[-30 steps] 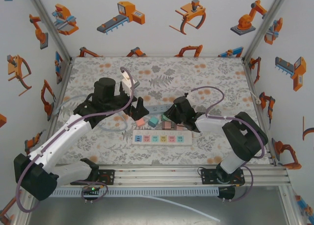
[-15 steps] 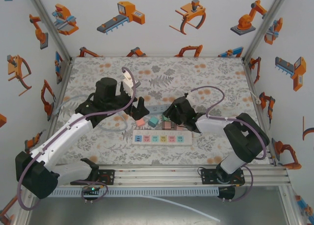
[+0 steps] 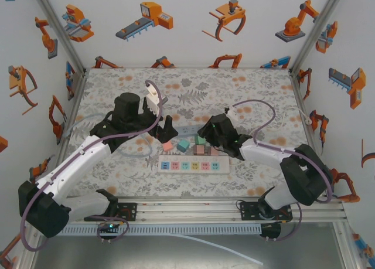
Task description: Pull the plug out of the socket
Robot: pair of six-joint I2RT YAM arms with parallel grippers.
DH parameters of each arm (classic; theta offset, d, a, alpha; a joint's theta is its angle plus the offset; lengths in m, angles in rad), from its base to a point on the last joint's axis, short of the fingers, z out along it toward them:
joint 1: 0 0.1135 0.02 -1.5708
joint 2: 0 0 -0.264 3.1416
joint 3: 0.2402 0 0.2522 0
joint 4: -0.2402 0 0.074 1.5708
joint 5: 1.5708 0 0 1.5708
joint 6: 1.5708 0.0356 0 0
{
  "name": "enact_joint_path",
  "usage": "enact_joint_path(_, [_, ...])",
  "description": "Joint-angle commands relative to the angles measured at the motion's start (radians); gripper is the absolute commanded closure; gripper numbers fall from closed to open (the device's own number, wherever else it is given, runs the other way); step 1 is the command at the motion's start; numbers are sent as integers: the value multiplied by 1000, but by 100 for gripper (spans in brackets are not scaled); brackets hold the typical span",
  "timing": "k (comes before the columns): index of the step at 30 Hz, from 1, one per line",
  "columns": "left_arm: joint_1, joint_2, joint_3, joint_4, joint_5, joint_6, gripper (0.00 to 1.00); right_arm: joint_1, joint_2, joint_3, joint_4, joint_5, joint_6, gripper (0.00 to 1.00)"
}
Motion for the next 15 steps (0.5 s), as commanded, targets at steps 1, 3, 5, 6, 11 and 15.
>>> enact_joint_path(1, [-6,-4,15,13,-32,-10,3,7,-38,16,-22,57,-90,49])
enact_joint_path(3, [-7,-15,11,14,-61,-14,3,7,-44,32,-14,65,-186,50])
enact_joint_path(5, [-7,-31,1,19,-95,-18,3,7,-52,57,-20,84,-306,49])
enact_joint_path(6, [-7,-40,-6,24,-117,-21,3,6,-56,73,-29,101,-386,49])
enact_joint_path(11, [-6,-96,-54,22,-274,-34,3,-22,-88,122,-48,222,-730,40])
enact_joint_path(15, [-7,-143,-129,69,-425,-31,3,-99,-116,107,-23,309,-871,24])
